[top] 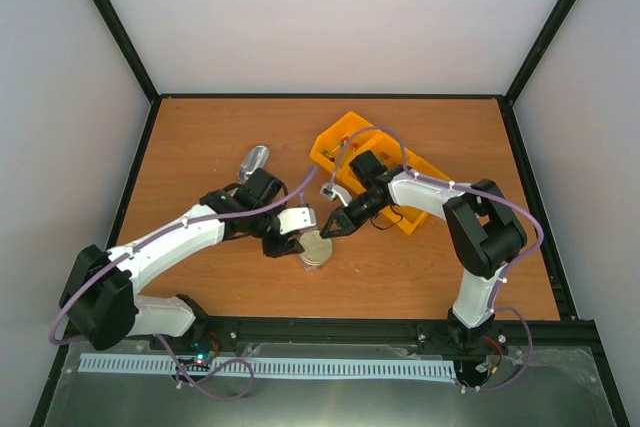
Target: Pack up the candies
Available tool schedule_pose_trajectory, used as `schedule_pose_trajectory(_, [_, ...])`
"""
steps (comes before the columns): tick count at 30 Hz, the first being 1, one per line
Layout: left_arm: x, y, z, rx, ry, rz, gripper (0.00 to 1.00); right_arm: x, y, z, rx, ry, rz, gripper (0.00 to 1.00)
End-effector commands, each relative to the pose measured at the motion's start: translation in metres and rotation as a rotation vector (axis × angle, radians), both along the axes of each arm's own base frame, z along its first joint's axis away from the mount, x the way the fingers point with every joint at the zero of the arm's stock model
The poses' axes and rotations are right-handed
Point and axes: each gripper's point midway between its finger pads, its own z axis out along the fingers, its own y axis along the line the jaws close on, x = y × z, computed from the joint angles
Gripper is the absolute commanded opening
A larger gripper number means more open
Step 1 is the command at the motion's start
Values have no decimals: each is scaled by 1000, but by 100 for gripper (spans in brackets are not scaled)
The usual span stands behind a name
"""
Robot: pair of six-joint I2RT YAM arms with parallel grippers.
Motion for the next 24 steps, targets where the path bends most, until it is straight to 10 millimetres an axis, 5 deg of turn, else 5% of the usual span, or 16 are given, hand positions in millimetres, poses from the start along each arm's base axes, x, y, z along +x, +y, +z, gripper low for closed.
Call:
schedule_pose_trajectory(1, [10, -5, 19, -88, 51, 33, 53, 3, 7, 2, 9, -7, 7, 22])
schedule_pose_trajectory(10, [24, 2, -3, -27, 88, 106, 67, 6, 13, 1, -3, -10, 4, 23])
schedule_pose_trajectory(24, [35, 1, -25, 29, 149, 159, 59, 9, 21, -1, -15, -20, 12, 23])
